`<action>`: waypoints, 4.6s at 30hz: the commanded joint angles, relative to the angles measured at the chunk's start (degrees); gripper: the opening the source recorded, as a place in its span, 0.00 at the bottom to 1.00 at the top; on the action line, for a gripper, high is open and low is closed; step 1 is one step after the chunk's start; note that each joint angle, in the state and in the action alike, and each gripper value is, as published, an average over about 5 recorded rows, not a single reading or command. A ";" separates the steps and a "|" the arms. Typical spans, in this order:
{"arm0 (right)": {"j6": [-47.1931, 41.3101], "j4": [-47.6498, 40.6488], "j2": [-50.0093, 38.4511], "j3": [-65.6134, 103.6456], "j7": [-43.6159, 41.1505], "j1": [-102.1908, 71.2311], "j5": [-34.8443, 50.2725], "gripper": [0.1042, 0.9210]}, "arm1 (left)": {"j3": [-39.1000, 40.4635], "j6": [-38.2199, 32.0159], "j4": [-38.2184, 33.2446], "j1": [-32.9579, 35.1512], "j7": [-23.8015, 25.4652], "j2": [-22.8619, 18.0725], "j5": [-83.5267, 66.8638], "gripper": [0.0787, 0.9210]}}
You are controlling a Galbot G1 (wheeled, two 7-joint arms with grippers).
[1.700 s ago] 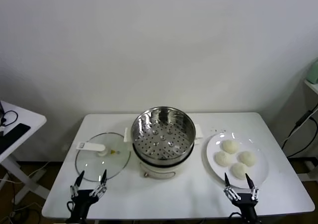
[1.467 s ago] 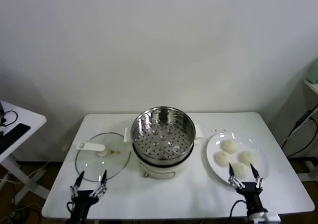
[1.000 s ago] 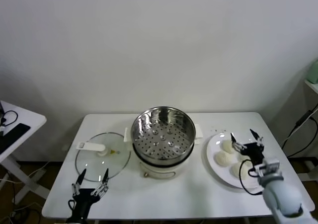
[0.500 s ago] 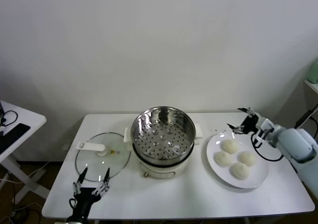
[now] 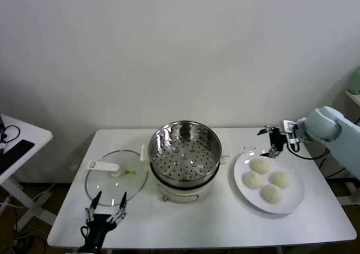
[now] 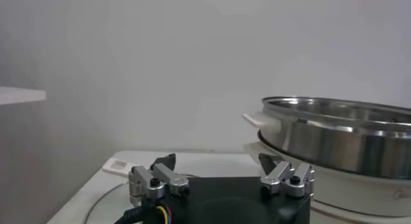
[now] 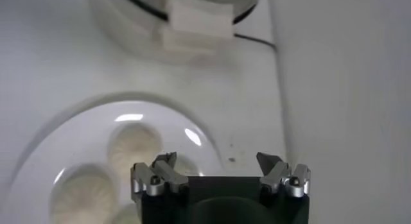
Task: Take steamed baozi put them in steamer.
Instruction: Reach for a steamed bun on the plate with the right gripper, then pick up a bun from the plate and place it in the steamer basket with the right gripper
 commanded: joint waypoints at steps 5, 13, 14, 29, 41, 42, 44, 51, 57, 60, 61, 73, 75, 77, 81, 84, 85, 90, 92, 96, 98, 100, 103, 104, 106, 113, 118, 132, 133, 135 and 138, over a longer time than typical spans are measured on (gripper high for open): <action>5.54 -17.73 10.98 -19.72 -11.21 13.09 -0.96 0.88 | -0.71 -0.64 0.62 0.20 0.06 -0.70 0.46 0.88; 6.68 -24.82 15.58 -11.27 -10.00 4.23 -7.52 0.88 | -0.89 -0.77 0.97 0.31 0.14 -0.96 0.91 0.88; 6.78 -25.33 15.94 -10.20 -9.80 3.26 -8.17 0.88 | -0.94 -0.83 1.07 0.36 0.15 -0.94 1.01 0.88; 8.07 -31.41 19.48 4.04 -8.02 -7.41 -14.49 0.88 | -1.48 -1.27 2.51 0.18 0.27 -0.65 2.06 0.88; 10.01 -36.18 22.45 9.77 -6.02 -7.83 -16.96 0.88 | -1.23 -1.86 3.15 0.30 0.11 -0.45 2.49 0.88; 9.95 -35.88 22.42 9.66 -6.19 -7.99 -16.98 0.88 | -1.25 -1.89 3.15 0.38 0.11 -0.42 2.49 0.88; 9.81 -35.33 22.30 9.44 -6.58 -8.28 -17.01 0.88 | -1.28 -1.88 3.11 0.50 0.13 -0.37 2.48 0.88; 9.66 -35.50 22.38 9.19 -6.75 -8.43 -17.19 0.88 | -1.14 -1.83 3.14 0.45 0.18 -0.37 2.57 0.88; 9.83 -36.72 23.21 10.08 -6.13 -8.28 -17.84 0.84 | -0.97 -1.99 3.37 0.35 0.16 -0.46 2.99 0.88; 9.83 -36.26 23.17 9.92 -6.29 -8.28 -17.77 0.75 | -1.11 -2.10 3.58 0.25 0.13 -0.43 3.04 0.88; 9.83 -36.05 23.11 9.82 -6.40 -8.27 -17.72 0.72 | -1.15 -2.13 3.63 0.21 0.11 -0.42 3.04 0.88; 11.10 -23.48 18.26 -5.66 -7.11 5.56 -7.07 0.66 | -1.62 -2.65 3.90 0.03 -0.16 -0.24 2.92 0.88; 11.91 -20.04 17.41 -11.42 -7.07 11.82 -2.72 0.66 | -1.64 -2.76 4.01 0.03 -0.21 -0.20 2.93 0.88; 12.78 -16.34 17.15 -16.38 -6.92 18.27 1.29 0.66 | -1.62 -2.82 4.10 0.04 -0.25 -0.19 2.94 0.88; 14.79 -9.57 18.27 -22.05 -6.28 28.55 5.47 0.66 | -1.48 -2.63 4.10 -0.04 -0.32 -0.23 2.94 0.88; 16.11 -4.78 20.19 -23.08 -5.32 33.15 7.12 0.66 | -1.26 -2.52 4.02 -0.26 -0.34 -0.36 2.93 0.88; 16.45 -3.33 21.09 -23.17 -4.85 34.14 7.75 0.66 | -1.17 -2.51 4.05 -0.33 -0.35 -0.40 2.94 0.88; 19.51 2.00 26.72 -24.76 -1.14 36.68 9.17 0.66 | -0.81 -2.65 4.24 -0.39 -0.46 -0.51 3.29 0.88; 21.67 2.59 29.52 -25.78 0.79 36.53 8.63 0.66 | -0.77 -2.87 4.40 -0.41 -0.63 -0.57 3.55 0.88; 27.46 0.93 34.58 -27.91 4.03 35.15 5.26 0.66 | -0.74 -3.26 4.72 -0.49 -1.14 -0.68 3.88 0.88; 30.74 -1.17 36.90 -29.39 5.45 33.90 2.83 0.66 | -0.72 -3.34 4.82 -0.48 -1.31 -0.74 3.90 0.88; 33.39 -3.75 38.66 -30.54 6.43 32.37 0.89 0.66 | -0.69 -3.36 4.92 -0.56 -1.37 -0.85 3.87 0.88; 36.66 -8.43 40.93 -31.17 7.46 29.63 -2.36 0.66 | -0.48 -3.35 5.08 -0.79 -1.41 -1.00 3.84 0.88; 37.53 -10.03 41.59 -31.08 7.69 28.76 -3.53 0.66 | -0.40 -3.35 5.13 -0.86 -1.41 -1.03 3.86 0.88; 39.20 -13.45 42.88 -30.63 8.11 26.93 -5.72 0.66 | -0.28 -3.37 5.25 -0.99 -1.42 -1.07 3.86 0.88; 44.57 -23.59 46.32 -28.38 9.11 21.55 -11.55 0.66 | -0.65 -3.74 6.08 -1.20 -1.46 -0.77 3.62 0.88; 45.84 -23.90 46.37 -28.59 9.11 20.57 -12.19 0.66 | -0.88 -4.11 7.06 -1.59 -1.49 -0.62 3.55 0.88; 47.60 -30.47 49.73 -27.10 9.19 16.83 -13.41 0.66 | -0.70 -4.02 7.74 -2.77 -1.37 -0.68 3.52 0.88; 47.73 -30.81 49.98 -27.06 9.15 16.77 -13.40 0.66 | -0.74 -4.04 7.82 -2.80 -1.37 -0.65 3.52 0.88; 47.93 -31.29 50.38 -27.00 9.11 16.68 -13.29 0.66 | -0.78 -4.10 7.99 -2.90 -1.38 -0.62 3.51 0.88; 48.11 -31.69 50.83 -26.91 9.12 16.51 -12.81 0.67 | -0.79 -4.18 8.17 -3.05 -1.39 -0.64 3.51 0.88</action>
